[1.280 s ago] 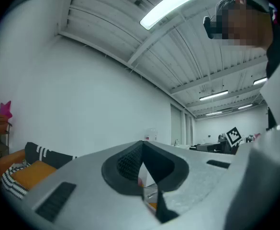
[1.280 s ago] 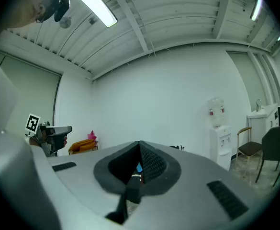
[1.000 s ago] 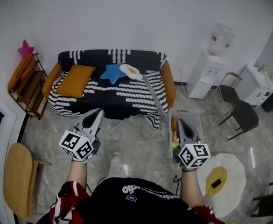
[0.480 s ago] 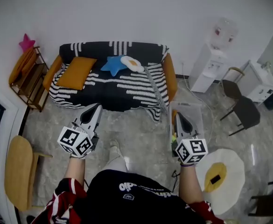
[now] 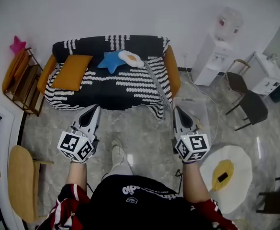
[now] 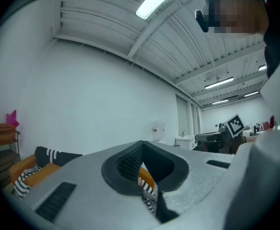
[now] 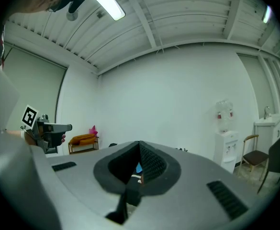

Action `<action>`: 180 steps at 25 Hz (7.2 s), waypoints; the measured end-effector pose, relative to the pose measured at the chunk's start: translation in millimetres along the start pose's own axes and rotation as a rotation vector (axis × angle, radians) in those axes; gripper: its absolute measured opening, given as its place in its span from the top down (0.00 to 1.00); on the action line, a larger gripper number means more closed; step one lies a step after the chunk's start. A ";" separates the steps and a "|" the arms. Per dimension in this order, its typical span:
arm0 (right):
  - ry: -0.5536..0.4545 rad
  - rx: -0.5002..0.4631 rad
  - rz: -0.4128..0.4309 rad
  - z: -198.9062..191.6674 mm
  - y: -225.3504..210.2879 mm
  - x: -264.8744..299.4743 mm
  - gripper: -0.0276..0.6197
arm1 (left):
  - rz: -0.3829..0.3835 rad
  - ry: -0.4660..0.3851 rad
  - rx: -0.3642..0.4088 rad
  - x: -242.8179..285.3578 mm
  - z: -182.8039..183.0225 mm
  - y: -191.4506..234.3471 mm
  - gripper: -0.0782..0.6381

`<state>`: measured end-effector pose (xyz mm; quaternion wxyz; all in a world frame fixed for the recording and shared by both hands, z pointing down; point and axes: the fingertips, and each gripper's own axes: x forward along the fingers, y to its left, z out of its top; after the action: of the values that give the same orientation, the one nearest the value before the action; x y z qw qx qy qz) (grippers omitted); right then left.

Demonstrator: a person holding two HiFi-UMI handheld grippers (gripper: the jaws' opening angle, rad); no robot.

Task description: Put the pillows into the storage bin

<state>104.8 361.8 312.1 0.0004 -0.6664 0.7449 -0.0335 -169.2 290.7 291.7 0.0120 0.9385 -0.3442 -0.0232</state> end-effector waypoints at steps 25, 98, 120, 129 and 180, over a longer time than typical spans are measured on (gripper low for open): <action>0.027 -0.013 0.034 24.9 21.9 355.3 0.95 | 0.008 -0.013 -0.052 183.9 -0.7 286.1 0.89; 0.729 -0.317 0.315 -461.5 -144.6 831.2 0.46 | 0.055 0.407 -0.159 549.8 -232.6 460.1 0.89; 0.865 -0.603 0.334 -604.0 -140.2 890.9 0.33 | 0.162 0.545 -0.269 565.4 -310.8 502.3 0.89; 0.866 -0.653 0.270 -571.7 -167.3 906.0 0.66 | 0.190 0.497 -0.271 556.4 -281.0 509.3 0.89; 0.490 -0.447 -0.065 -142.8 -42.5 559.9 0.74 | -0.028 0.045 -0.153 311.8 -51.2 366.8 0.89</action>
<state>77.8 -191.6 481.4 -0.3260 -0.6457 0.6899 -0.0288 -165.7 -190.4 345.9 0.0911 0.9398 -0.3280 -0.0284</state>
